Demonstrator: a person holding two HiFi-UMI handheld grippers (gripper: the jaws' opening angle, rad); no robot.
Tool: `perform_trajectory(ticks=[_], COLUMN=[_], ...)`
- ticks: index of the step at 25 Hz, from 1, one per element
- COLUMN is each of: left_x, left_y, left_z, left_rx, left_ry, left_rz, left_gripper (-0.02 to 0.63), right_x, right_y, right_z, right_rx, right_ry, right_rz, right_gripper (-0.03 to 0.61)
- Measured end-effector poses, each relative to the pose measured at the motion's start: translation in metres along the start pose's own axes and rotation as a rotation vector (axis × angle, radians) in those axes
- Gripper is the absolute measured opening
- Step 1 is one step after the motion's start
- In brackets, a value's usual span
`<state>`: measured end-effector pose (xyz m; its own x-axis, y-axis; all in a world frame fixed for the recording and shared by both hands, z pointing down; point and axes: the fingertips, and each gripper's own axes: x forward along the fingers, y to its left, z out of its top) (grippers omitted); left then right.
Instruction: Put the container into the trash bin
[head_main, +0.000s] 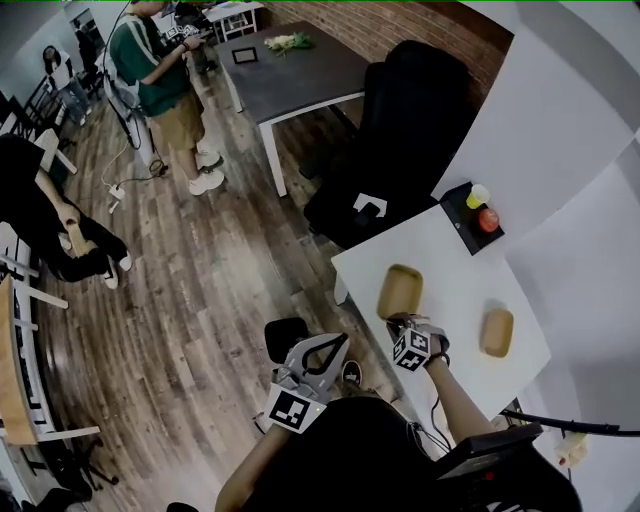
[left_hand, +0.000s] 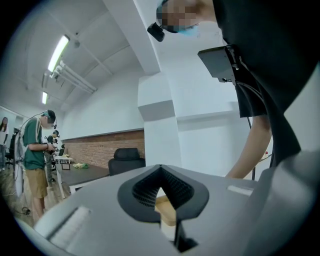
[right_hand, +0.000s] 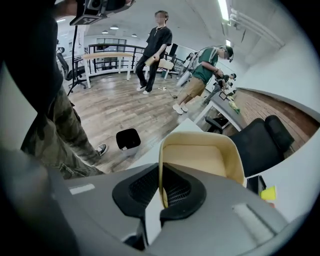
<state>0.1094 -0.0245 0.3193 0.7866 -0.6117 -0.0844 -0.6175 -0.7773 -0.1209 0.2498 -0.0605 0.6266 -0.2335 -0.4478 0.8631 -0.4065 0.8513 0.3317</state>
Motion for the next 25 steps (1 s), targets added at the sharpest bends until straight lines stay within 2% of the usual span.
perform_trajectory(ticks=[4,6,19,25], left_x=[-0.028,-0.041,-0.124,-0.159], left_y=[0.016,0.022,0.072,0.072], left_z=[-0.018,-0.022,-0.049,-0.068], left_rx=[-0.115,-0.142,-0.181,-0.182], left_ry=[0.086,0.098,0.155,0.215], left_rz=[0.071,0.102,0.266,0.282], left_gripper=[-0.005,-0.005,-0.005,-0.005], right_x=[0.002,0.003,0.026,0.036], right_y=[0.005,0.010,0.062,0.099], right_z=[0.032,0.048,0.157,0.192], right_rx=[-0.051,-0.079,-0.263,-0.329], right_ry=[-0.015,-0.024,-0.107,-0.142], right_rz=[0.008,0.016,0.109,0.162], right_gripper=[0.025,0.025,0.025,0.025])
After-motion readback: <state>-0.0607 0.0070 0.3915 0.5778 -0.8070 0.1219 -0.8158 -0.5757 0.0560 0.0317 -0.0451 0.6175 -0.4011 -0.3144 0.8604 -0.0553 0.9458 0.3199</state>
